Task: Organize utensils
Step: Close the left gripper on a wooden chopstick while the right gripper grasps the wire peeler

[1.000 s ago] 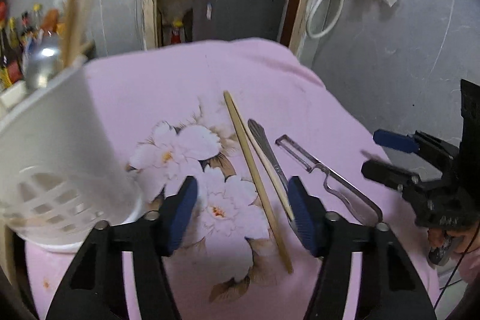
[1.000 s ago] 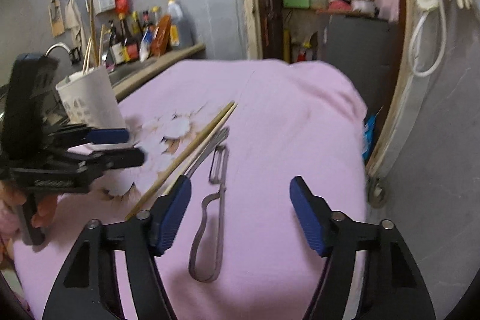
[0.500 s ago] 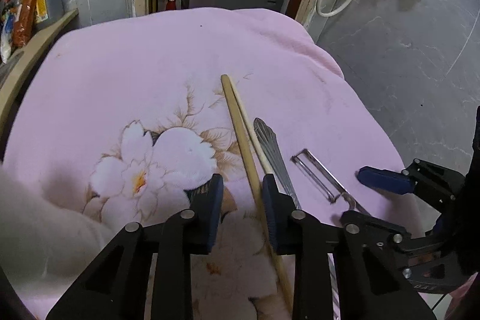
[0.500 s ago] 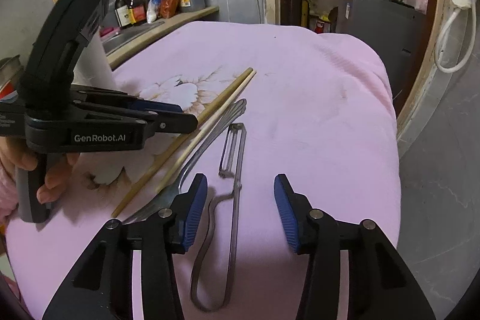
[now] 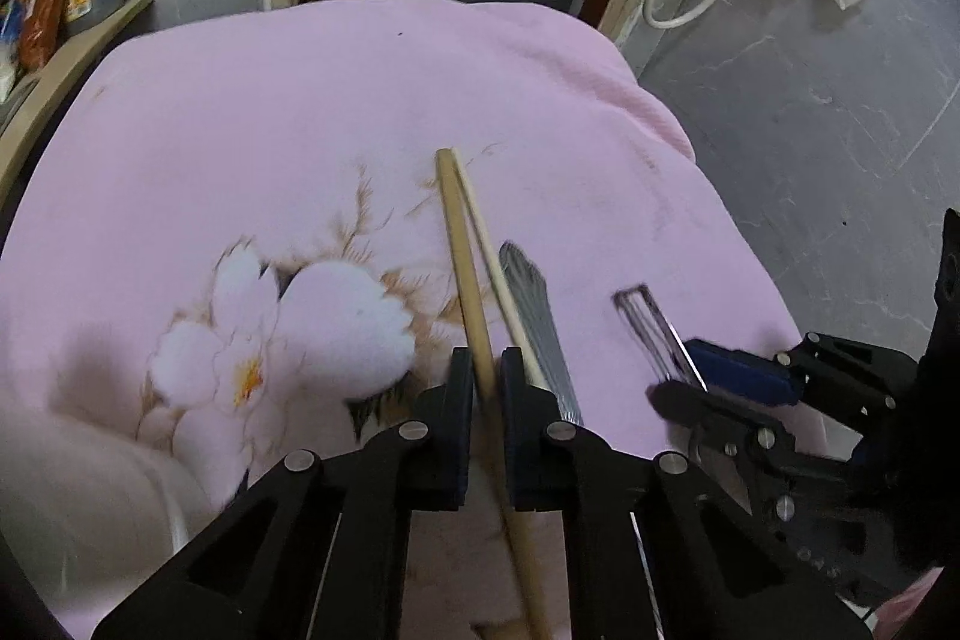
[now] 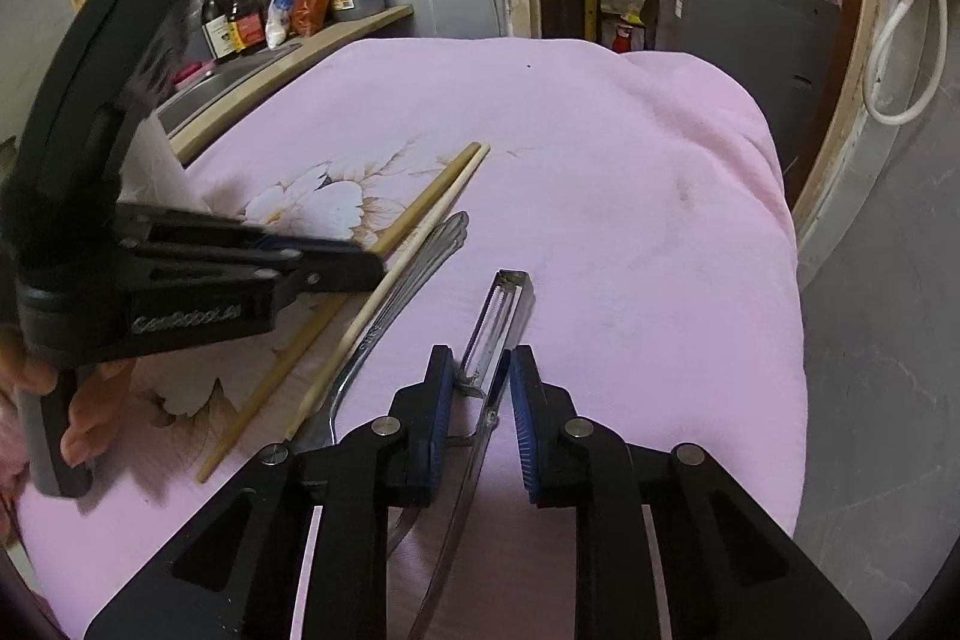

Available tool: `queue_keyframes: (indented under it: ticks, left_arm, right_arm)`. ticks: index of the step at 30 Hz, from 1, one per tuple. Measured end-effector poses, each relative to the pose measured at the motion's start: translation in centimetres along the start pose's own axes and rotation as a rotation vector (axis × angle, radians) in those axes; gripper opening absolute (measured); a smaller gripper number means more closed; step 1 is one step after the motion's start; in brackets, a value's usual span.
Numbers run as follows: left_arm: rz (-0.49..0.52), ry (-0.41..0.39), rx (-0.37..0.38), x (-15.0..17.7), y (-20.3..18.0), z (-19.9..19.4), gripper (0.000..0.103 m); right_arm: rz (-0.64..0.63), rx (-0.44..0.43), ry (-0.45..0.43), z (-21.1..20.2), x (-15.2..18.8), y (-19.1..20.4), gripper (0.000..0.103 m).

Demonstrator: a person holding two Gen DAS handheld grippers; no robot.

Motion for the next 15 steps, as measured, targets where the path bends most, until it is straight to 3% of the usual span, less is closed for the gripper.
queue_keyframes:
  ticks: [7,15]
  left_arm:
    - [0.030,0.061,-0.015,3.1,-0.3,-2.9,0.006]
    - [0.025,0.106,0.000,2.1,-0.2,-2.0,0.007]
  right_arm:
    - [0.051,-0.007,0.034,0.7,-1.0,-0.4,0.018]
    - [0.161,-0.033,0.089,2.1,-2.7,-1.2,0.020]
Point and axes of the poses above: each gripper's, at about its wrist camera, not at the fingertips, and z roughly the way its jaws point, y to its left, x to its underside, the point moved 1 cm from there along z, roughly the way its jaws point, and after that the axes turned 11 degrees about z, right-handed, at the moved point
